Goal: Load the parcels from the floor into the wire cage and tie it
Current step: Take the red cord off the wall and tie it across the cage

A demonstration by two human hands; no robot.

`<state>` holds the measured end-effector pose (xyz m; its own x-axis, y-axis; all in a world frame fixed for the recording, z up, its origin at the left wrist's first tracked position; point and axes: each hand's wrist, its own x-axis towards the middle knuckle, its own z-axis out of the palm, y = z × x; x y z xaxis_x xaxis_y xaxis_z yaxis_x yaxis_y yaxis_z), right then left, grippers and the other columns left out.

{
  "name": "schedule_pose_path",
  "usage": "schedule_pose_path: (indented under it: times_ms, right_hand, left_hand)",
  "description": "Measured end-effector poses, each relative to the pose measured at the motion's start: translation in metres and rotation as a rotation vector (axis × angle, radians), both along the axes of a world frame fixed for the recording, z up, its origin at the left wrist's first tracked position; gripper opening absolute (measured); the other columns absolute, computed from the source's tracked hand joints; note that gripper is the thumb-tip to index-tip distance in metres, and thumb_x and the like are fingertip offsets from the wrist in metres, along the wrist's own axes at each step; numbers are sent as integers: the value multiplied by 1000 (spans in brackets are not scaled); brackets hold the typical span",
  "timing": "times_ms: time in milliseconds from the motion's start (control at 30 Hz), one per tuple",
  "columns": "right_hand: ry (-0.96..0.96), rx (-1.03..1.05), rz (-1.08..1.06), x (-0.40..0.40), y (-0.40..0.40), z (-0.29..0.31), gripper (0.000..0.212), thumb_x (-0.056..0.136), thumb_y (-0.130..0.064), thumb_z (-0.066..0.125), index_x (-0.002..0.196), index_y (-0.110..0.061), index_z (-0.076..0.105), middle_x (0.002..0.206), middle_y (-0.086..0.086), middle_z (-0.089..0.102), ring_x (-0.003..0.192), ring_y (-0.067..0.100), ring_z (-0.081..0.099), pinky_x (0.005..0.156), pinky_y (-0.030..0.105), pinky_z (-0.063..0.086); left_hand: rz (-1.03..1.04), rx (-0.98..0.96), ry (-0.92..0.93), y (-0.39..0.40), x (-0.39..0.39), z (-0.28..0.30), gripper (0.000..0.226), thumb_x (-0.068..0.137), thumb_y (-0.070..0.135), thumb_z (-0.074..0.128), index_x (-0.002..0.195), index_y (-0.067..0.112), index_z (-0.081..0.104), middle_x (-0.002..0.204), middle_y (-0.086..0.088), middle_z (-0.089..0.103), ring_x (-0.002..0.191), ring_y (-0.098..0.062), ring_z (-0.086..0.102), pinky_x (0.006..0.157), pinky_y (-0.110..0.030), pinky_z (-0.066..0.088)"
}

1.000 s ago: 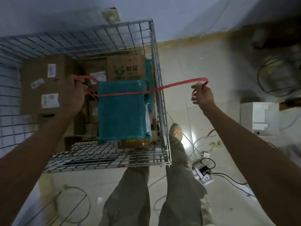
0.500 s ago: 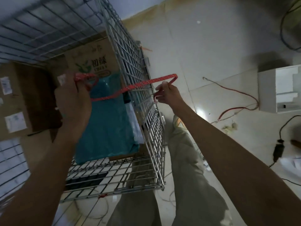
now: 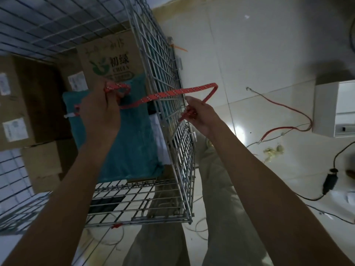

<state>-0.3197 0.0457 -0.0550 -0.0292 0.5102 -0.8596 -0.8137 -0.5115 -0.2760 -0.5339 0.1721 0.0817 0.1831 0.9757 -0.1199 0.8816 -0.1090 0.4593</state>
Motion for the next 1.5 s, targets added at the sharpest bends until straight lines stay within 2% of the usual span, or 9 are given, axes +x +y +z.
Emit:
schedule_pose_path:
  times_ms: [100,200,300,467,967,1167,1267,1367,1500]
  right_hand:
    - [53,-156,-36,-14,0,-2,19,95,-9,67,113,-2,64,58,3,49,55,16,50,74,36,50]
    - [102,-271,-82,-20,-7,2,29,99,-12,50,124,-2,63,76,12,58,64,23,53,62,33,49]
    - [27,-277,18,-20,-18,2,45,104,-32,33,128,-11,65,108,23,68,93,35,62,78,40,49]
    - [-7,-180,120,-15,-31,7,61,108,-48,19,136,-9,57,122,31,66,113,49,64,102,56,50]
    - [-484,-53,411,-6,-5,36,61,108,-51,18,127,-20,67,107,23,73,98,30,73,98,45,55]
    - [-496,-45,478,-7,17,39,76,104,-61,9,125,-15,65,95,21,76,89,33,76,85,42,60]
    - [-487,-96,460,-8,19,37,81,101,-66,7,119,-17,69,97,22,75,94,31,75,91,46,59]
    - [-416,-155,354,-6,15,30,88,98,-71,5,118,-12,67,98,26,74,93,35,75,94,52,56]
    - [-293,-192,195,-12,8,18,97,95,-74,1,124,-4,62,100,34,71,93,42,74,83,49,59]
  left_hand:
    - [-53,-19,35,-7,4,11,37,103,34,35,110,20,69,100,2,76,91,-15,70,80,-42,57]
    - [-199,-51,129,-17,3,19,30,104,35,38,110,21,64,102,-3,74,92,-22,67,71,-36,47]
    - [-292,-82,195,-23,-7,20,28,105,37,38,107,21,61,99,-5,71,89,-27,64,69,-44,48]
    - [-324,-41,226,-34,-15,27,23,109,37,38,104,23,56,94,-2,67,84,-25,62,65,-44,46]
    - [-156,-66,132,-32,-44,48,34,104,45,32,111,24,58,97,0,71,88,-27,65,71,-43,49]
    - [70,-142,-169,-28,-57,42,25,107,23,37,102,23,62,79,24,67,76,7,64,72,-17,50]
    - [120,-203,-269,-30,-64,38,27,106,29,36,105,26,63,95,5,75,90,-10,73,84,-41,60]
    - [101,-201,-253,-34,-63,40,28,109,28,36,97,40,58,94,5,74,91,-8,72,80,-35,58]
    - [93,-185,-230,-32,-70,34,28,109,31,34,102,42,59,94,2,74,90,-17,74,77,-52,59]
